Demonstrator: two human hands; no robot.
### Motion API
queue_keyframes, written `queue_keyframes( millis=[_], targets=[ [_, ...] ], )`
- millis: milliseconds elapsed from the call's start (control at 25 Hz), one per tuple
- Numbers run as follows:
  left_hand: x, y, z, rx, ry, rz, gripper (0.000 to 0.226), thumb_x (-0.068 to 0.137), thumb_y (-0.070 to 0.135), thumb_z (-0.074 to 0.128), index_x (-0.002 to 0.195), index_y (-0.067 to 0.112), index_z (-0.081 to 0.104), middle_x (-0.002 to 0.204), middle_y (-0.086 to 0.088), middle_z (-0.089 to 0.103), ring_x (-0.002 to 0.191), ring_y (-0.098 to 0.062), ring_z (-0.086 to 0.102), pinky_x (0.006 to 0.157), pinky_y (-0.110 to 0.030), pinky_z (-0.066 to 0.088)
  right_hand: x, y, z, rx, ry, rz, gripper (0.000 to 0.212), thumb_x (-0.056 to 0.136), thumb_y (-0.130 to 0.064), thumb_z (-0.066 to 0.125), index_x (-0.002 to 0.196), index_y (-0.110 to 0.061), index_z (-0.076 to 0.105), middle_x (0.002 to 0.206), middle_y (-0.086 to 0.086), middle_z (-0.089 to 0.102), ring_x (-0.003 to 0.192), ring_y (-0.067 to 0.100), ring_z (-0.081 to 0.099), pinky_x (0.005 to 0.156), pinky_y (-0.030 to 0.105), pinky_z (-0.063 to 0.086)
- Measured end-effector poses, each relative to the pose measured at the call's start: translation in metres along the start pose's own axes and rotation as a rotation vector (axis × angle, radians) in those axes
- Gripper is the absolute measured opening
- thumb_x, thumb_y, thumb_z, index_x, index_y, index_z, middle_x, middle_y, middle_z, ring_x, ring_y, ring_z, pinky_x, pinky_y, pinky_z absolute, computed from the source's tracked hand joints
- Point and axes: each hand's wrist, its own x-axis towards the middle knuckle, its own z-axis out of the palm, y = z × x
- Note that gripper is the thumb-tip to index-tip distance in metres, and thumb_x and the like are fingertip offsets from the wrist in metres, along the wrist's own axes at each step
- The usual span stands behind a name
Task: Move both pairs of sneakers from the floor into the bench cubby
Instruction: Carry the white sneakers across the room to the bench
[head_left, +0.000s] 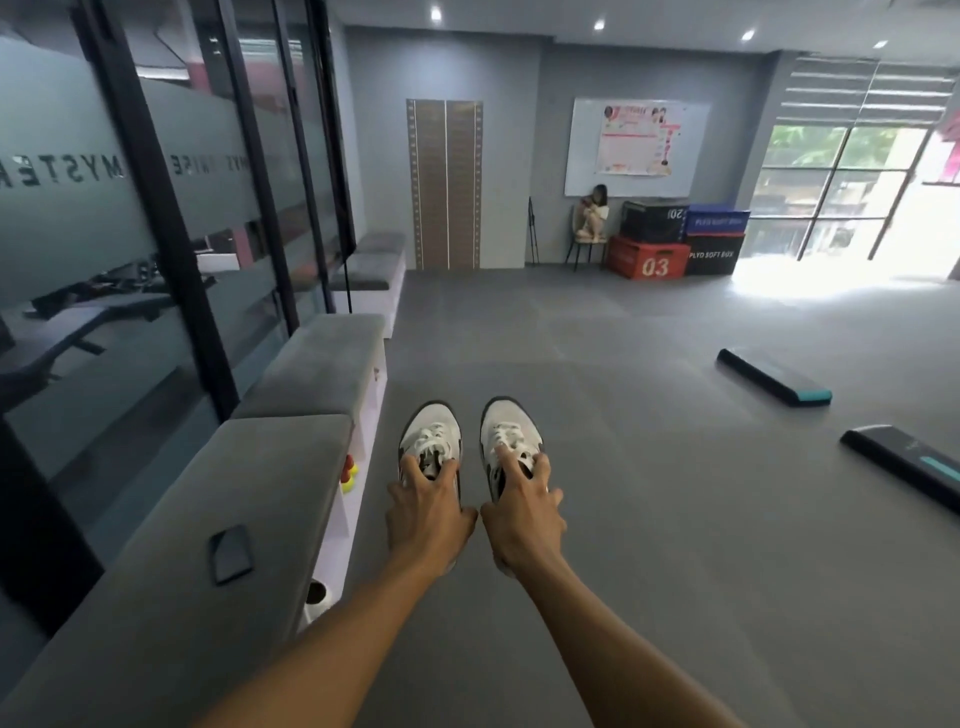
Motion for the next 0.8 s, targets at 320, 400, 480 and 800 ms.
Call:
queue_keyframes(
  millis=[320, 400, 480, 800],
  targets=[
    [0.24, -0.009, 0.051, 0.076, 0.122, 0.059, 0.06, 0.08, 0.044, 0.069, 0.134, 0.033, 0.043, 0.143, -0.017, 0.021, 0.113, -0.041, 0.046, 0.08, -0.043, 0.05, 0.235, -0.031, 0.048, 0.025, 0.128, -0.008, 0.074, 0.087, -0.022, 0.058, 0.149, -0.045, 0.023, 0.163, 0.008, 0.011, 0.125, 0.041, 0.037, 0.092, 0.058, 0.043],
    [0.298, -0.005, 0.077, 0.084, 0.169, 0.078, 0.06, 0.08, 0.042, 0.069, 0.133, 0.032, 0.043, 0.145, -0.018, 0.019, 0.114, -0.041, 0.044, 0.078, -0.044, 0.052, 0.298, -0.026, 0.066, 0.029, 0.157, -0.03, 0.074, 0.088, -0.023, 0.058, 0.149, -0.045, 0.023, 0.162, 0.009, 0.01, 0.126, 0.042, 0.036, 0.092, 0.059, 0.044],
    [0.351, 0.004, 0.102, 0.079, 0.198, 0.084, 0.06, 0.08, 0.042, 0.069, 0.133, 0.032, 0.043, 0.146, -0.018, 0.019, 0.118, -0.04, 0.041, 0.075, -0.045, 0.053, 0.36, -0.02, 0.078, 0.026, 0.166, -0.057, 0.074, 0.089, -0.024, 0.058, 0.149, -0.046, 0.022, 0.162, 0.01, 0.01, 0.127, 0.043, 0.035, 0.092, 0.059, 0.044],
    [0.563, 0.016, 0.195, 0.018, 0.246, 0.051, 0.062, 0.075, 0.037, 0.075, 0.131, 0.028, 0.05, 0.145, -0.021, 0.028, 0.115, -0.04, 0.04, 0.068, -0.048, 0.056, 0.597, -0.034, 0.107, -0.064, 0.2, -0.224, 0.075, 0.09, -0.026, 0.06, 0.15, -0.049, 0.022, 0.162, 0.008, 0.009, 0.133, 0.039, 0.029, 0.09, 0.059, 0.046]
  ],
)
